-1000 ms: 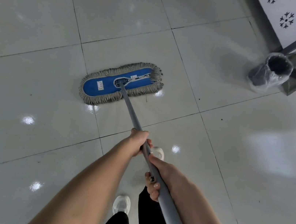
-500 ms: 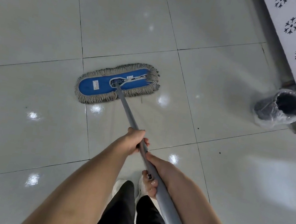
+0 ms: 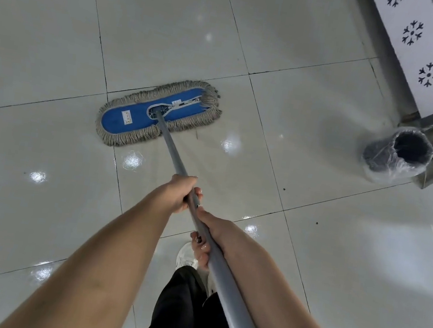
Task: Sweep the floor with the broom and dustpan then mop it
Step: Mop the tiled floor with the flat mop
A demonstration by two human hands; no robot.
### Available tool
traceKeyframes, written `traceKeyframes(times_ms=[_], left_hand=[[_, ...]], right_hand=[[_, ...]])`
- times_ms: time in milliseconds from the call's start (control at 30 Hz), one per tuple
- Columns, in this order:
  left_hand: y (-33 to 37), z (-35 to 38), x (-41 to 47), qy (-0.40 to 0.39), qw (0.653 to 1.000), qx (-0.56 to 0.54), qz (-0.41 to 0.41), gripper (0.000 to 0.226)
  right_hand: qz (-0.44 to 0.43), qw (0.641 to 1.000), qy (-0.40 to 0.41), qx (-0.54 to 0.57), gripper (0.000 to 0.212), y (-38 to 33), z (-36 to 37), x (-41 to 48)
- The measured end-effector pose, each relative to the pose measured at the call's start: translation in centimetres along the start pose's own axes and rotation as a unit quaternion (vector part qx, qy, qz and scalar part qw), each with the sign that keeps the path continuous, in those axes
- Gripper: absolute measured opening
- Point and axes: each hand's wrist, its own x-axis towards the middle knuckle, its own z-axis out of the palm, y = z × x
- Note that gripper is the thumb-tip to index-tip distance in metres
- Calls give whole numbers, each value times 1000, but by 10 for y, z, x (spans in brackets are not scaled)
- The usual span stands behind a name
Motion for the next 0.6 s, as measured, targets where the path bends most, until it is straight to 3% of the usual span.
traceKeyframes(times_ms=[333, 600], left_hand=[[-44, 38, -15, 6, 1000, 9, -4, 14], [-157, 153, -48, -4, 1000, 14, -7, 15]], right_hand=[[0, 1000, -7, 14, 53, 42, -49, -12], [4, 1000, 6, -8, 56, 126, -186, -51]])
